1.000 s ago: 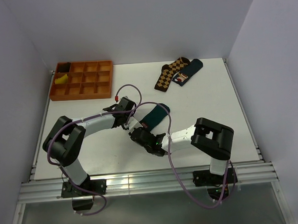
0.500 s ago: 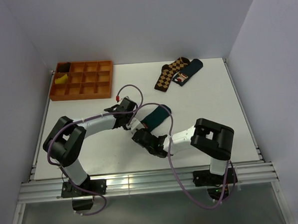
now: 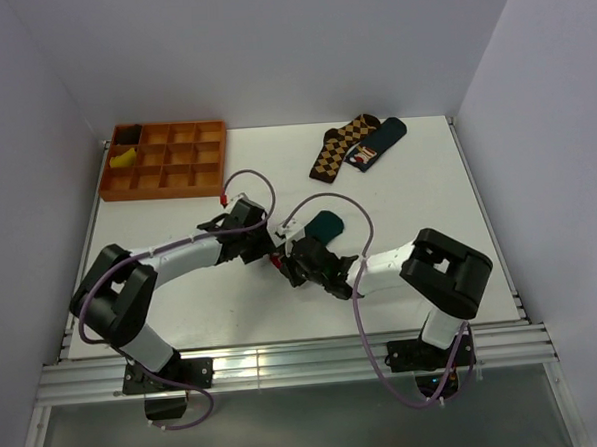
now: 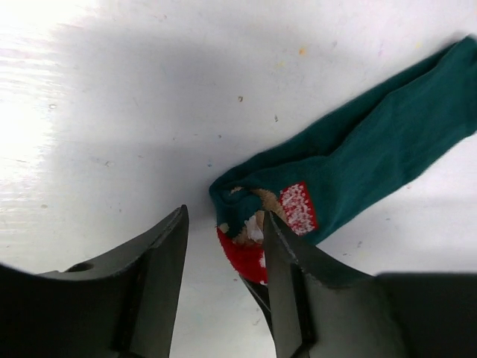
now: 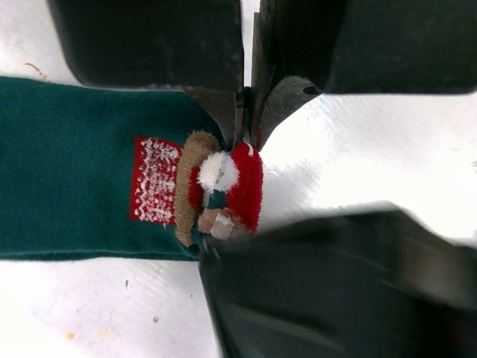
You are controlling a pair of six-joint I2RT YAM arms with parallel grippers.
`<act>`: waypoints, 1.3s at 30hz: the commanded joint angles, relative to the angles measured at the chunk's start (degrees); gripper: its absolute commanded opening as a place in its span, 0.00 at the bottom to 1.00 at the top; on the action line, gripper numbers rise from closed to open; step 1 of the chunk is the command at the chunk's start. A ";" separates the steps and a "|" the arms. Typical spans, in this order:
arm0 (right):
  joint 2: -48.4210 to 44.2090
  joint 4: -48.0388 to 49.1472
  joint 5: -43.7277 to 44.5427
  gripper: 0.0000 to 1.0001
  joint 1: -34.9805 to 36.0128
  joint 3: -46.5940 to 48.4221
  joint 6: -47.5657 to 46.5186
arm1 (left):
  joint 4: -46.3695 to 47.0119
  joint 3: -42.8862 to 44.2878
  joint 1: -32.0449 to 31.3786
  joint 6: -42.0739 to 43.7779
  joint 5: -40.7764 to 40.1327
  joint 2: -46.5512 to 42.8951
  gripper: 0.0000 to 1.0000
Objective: Roll the socks
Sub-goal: Roll the sock at the center of the board.
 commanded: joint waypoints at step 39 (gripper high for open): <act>12.23 10.43 -42.86 0.00 -27.29 -8.87 30.88 | 23.88 -13.58 -4.01 -10.79 -0.51 -3.67 0.50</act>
